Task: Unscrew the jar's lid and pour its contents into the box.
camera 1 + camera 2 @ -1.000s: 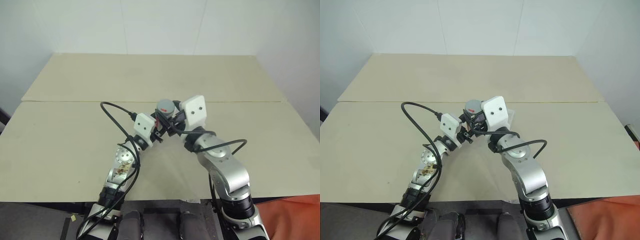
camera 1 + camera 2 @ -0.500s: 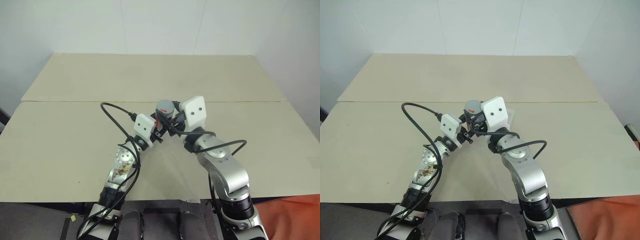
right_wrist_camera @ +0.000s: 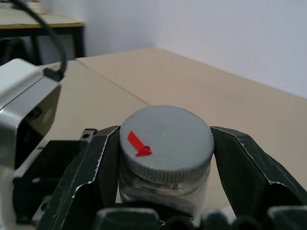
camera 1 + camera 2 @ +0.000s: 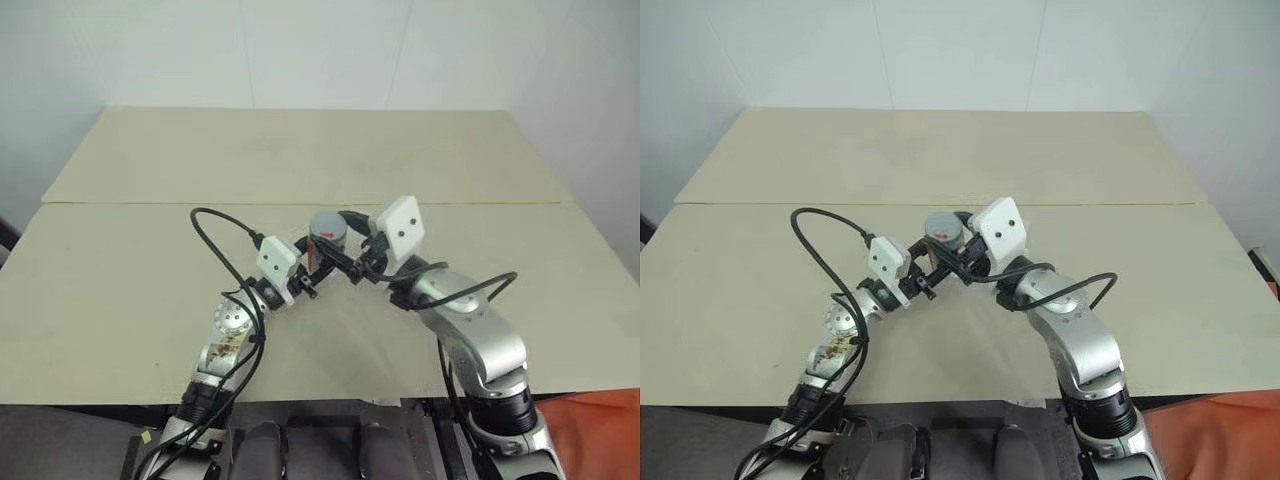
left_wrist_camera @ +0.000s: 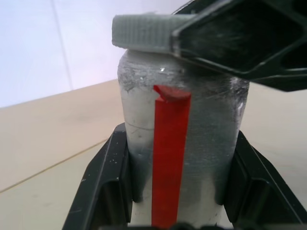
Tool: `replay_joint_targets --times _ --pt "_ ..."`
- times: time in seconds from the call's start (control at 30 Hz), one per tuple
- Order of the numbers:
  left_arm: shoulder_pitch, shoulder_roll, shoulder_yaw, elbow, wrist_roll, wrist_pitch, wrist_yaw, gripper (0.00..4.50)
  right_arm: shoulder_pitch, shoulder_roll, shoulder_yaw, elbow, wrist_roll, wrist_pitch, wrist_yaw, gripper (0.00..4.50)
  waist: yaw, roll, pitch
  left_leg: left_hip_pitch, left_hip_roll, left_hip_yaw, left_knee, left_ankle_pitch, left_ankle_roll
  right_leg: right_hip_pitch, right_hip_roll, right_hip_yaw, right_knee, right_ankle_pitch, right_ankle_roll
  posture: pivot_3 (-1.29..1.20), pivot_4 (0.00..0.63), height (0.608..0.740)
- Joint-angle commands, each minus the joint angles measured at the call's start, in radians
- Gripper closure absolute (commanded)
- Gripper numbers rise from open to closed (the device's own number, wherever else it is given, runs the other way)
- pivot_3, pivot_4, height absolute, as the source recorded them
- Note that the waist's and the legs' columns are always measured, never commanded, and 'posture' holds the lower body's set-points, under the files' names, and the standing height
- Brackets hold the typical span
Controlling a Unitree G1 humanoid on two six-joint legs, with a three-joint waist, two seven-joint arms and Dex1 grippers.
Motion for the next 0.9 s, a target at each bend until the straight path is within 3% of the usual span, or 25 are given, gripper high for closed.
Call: replay_joint_targets --times 0.03,0.3,0.9 --pt "0.003 0.011 -0.013 -0.080 -0.050 0.002 -0.065 2.54 -0.022 -0.040 -0.055 -0.010 0.080 -0.026 0.095 1.68 0.000 0.000 0.000 0.000 0.000 0.000 0.000 0.000 0.000 0.000 0.000 0.000 0.000 0.000 0.000 0.00 0.150 0.740" --pt "0.023 0.035 -0.024 -0.140 -0.127 0.058 -0.156 2.54 -0.080 -0.148 -0.056 0.088 0.157 -0.083 0.324 1.68 0.000 0.000 0.000 0.000 0.000 0.000 0.000 0.000 0.000 0.000 0.000 0.000 0.000 0.000 0.000 0.00 0.150 0.740" --pt "0.035 0.035 -0.036 -0.161 -0.140 0.061 -0.202 2.54 -0.303 -0.215 -0.031 0.503 0.228 -0.263 0.889 1.68 0.001 0.000 0.000 0.000 0.000 0.000 0.000 0.000 0.000 0.000 0.000 0.000 0.000 0.000 0.000 0.00 0.150 0.740"
